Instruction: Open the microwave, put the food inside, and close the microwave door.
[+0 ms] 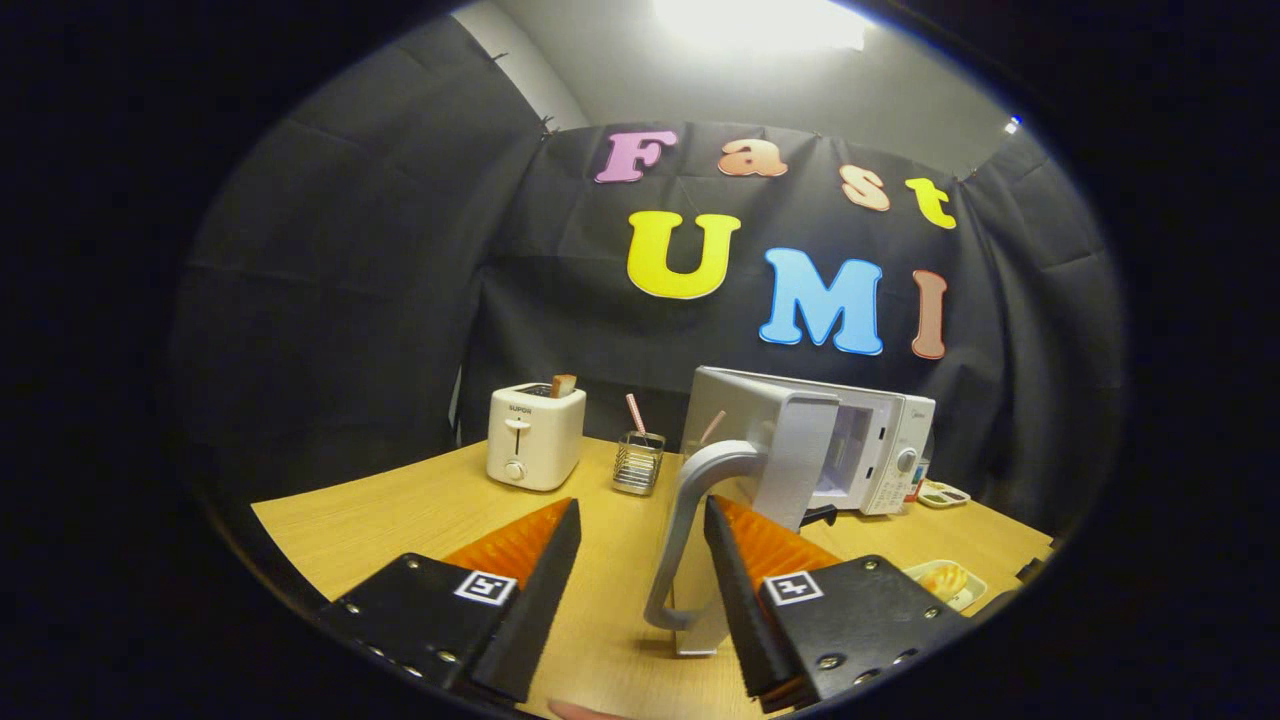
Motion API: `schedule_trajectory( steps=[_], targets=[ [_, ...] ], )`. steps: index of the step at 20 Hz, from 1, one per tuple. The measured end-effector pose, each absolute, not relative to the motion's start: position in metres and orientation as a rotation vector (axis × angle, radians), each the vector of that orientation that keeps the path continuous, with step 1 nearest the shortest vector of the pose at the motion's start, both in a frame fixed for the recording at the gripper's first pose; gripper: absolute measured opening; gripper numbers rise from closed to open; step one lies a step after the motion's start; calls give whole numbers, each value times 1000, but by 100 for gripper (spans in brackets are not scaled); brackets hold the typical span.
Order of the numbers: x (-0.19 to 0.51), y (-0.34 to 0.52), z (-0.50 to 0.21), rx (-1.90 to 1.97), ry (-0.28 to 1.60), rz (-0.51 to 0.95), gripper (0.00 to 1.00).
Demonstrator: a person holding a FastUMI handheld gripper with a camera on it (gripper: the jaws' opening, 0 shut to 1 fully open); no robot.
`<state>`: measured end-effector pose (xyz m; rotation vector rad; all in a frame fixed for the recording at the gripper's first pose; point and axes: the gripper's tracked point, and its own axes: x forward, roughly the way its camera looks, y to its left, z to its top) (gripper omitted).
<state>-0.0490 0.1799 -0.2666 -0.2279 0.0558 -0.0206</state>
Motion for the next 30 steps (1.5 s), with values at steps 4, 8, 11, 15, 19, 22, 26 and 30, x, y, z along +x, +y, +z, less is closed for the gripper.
schedule_trajectory(
  steps=[4, 8, 11, 15, 19, 22, 26, 30],
  targets=[
    [-69, 179, -270, -256, 79, 111, 95],
    [-86, 128, -259, -191, 89, 139, 95],
    [-87, 69, -257, -198, 90, 69, 95],
    [-86, -19, -268, -273, 90, -76, 96],
    [-88, -101, -301, -229, 182, -190, 96],
    [-85, -140, -326, -113, 261, -220, 96],
    [-83, -172, -361, -15, 349, -244, 96],
    [-79, -180, -378, 82, 435, -240, 97]
  ],
)
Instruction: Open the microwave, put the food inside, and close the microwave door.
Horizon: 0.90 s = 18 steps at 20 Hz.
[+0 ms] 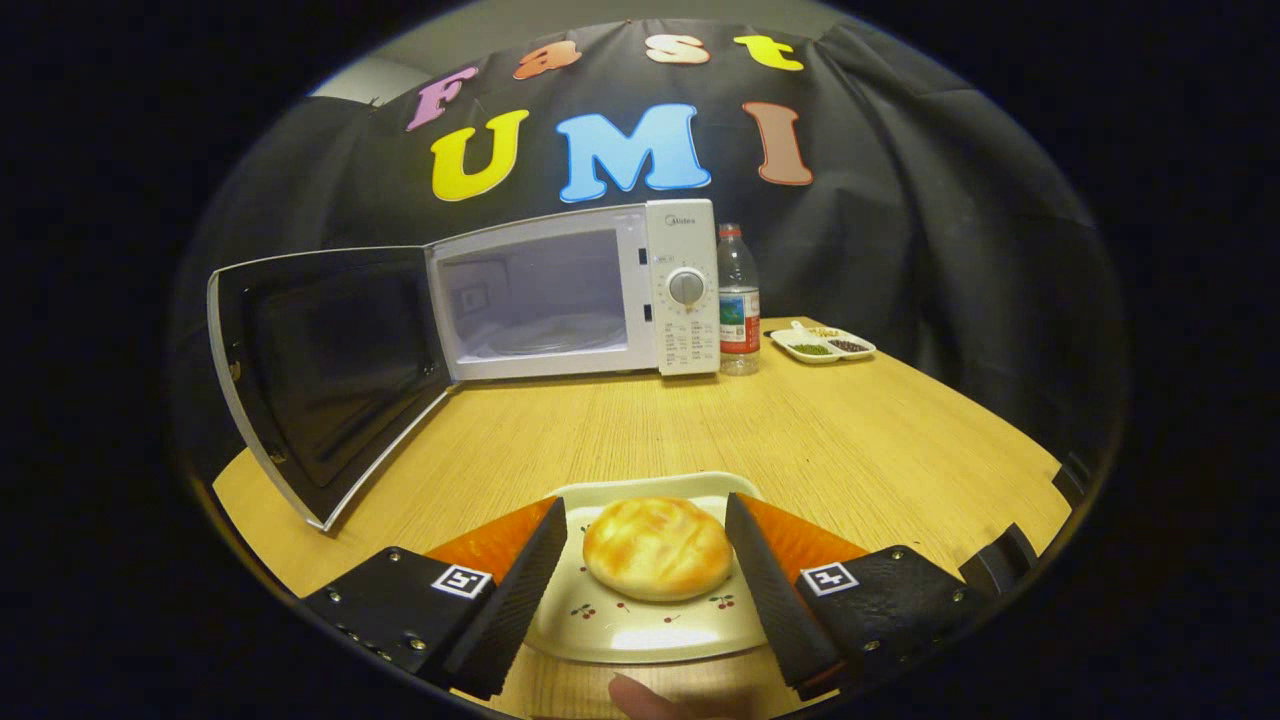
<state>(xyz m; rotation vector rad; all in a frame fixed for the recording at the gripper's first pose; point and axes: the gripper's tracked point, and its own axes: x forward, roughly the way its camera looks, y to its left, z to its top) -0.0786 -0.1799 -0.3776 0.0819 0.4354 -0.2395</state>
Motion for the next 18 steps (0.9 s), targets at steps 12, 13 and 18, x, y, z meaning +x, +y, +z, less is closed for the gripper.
schedule_trajectory(
  steps=[12, 13, 18],
  targets=[
    [-80, -181, -386, 106, 561, -235, 72],
    [-79, -179, -383, 130, 559, -230, 63],
    [-74, -162, -355, 206, 512, -169, 62]
  ],
)
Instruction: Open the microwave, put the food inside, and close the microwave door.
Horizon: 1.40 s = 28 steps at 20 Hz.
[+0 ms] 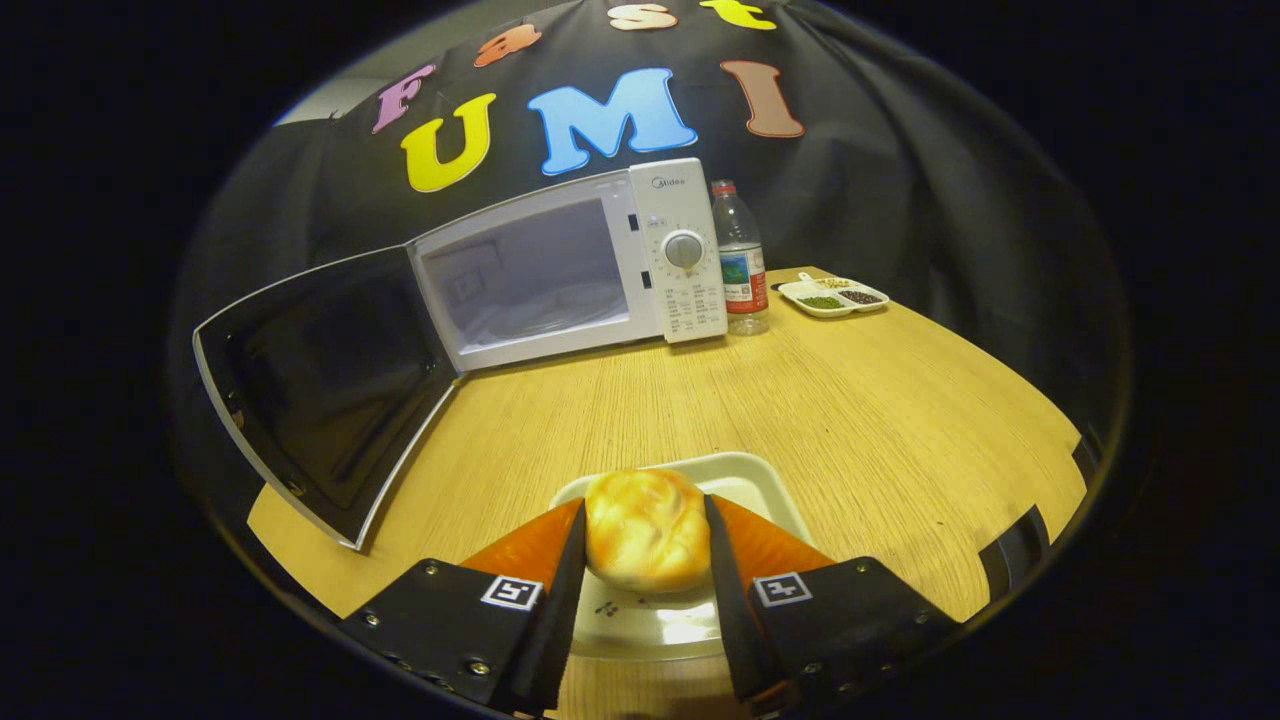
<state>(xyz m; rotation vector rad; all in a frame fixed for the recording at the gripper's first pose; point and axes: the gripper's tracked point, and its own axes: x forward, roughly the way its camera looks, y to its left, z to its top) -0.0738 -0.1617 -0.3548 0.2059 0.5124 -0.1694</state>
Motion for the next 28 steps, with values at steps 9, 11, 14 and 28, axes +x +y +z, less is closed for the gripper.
schedule_trajectory(
  steps=[9, 11, 14, 28],
  targets=[
    [-8, -99, -303, 339, 464, -15, 62],
    [15, -90, -299, 337, 453, -16, 62],
    [54, -80, -296, 366, 428, -25, 62],
    [259, -84, -315, 460, 329, -155, 62]
  ],
)
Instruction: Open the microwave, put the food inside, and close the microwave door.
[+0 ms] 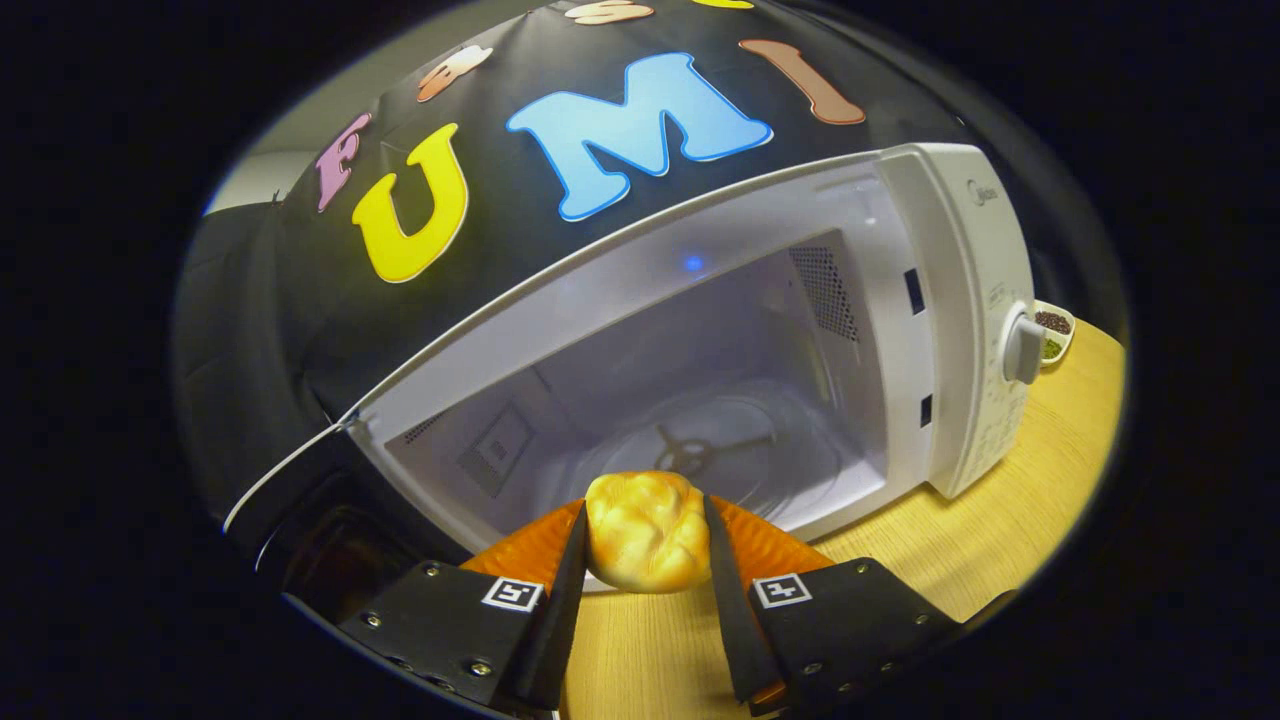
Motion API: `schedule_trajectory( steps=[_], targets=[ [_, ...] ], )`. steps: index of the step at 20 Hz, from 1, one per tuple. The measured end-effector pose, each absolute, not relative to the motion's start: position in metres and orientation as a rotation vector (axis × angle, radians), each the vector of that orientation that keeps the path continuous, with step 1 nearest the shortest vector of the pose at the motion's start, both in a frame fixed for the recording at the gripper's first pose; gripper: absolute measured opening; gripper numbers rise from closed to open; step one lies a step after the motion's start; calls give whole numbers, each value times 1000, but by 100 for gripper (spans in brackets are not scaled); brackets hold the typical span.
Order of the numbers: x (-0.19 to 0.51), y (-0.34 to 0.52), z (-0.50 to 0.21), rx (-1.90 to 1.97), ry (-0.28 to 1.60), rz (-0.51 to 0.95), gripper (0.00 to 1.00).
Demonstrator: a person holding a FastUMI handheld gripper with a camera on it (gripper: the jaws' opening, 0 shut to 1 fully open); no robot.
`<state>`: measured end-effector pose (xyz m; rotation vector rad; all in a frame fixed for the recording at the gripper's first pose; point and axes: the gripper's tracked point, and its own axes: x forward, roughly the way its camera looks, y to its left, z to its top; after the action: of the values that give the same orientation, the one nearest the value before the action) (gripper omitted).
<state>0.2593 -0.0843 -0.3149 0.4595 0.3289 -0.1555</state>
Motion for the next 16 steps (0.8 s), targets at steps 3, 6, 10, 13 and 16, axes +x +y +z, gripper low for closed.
schedule_trajectory(
  steps=[3, 6, 10, 13, 16],
  targets=[
    [286, -93, -334, 516, 344, -202, 62],
    [298, -98, -343, 486, 330, -233, 62],
    [305, -95, -343, 518, 311, -220, 83],
    [299, -82, -337, 532, 318, -168, 93],
    [291, -81, -324, 461, 290, -163, 97]
  ],
)
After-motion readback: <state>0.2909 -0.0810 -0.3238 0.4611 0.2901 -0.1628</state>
